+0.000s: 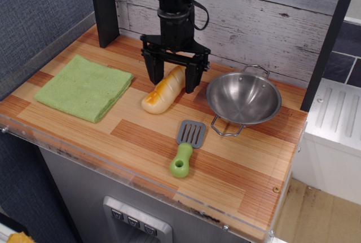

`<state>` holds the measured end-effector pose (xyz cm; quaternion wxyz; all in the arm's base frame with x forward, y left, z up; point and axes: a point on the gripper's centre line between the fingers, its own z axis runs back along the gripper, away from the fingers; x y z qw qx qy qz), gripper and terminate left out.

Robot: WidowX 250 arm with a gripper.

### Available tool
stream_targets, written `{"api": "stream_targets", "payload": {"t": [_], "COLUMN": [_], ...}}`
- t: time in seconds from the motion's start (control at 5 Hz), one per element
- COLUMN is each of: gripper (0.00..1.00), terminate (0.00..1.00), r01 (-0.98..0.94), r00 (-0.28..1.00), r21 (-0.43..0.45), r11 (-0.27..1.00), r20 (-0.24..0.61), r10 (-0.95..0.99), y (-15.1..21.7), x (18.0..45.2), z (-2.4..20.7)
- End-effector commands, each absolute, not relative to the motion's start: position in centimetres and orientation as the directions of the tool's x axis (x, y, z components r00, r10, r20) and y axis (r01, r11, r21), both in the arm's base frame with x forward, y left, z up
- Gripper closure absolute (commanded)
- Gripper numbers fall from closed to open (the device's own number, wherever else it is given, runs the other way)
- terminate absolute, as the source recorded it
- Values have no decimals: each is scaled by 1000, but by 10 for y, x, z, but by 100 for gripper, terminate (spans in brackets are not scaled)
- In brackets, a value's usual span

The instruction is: Pick up the bread and place it on the green cloth

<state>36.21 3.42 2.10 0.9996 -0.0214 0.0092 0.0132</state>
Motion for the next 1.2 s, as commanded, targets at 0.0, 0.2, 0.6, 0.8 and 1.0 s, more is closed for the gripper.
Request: {"api": "stream_targets", "payload": {"t": [0.0,0.2,0.6,0.8,1.0], "gripper": [0,100,100,100,100], "terminate": [0,0,0,0,0], "r01": [-17,-19,0,13,4], "r00": [1000,1000,996,982,979], "r21": [-40,-29,-92,-131,-92], "r11": [999,999,996,991,996], "r20": [-18,-9,83,188,202], "r10": [16,19,8,12,14], "y": [34,33,28,43,77], "x": [369,368,372,369,356], "z": [18,20,76,127,158]}}
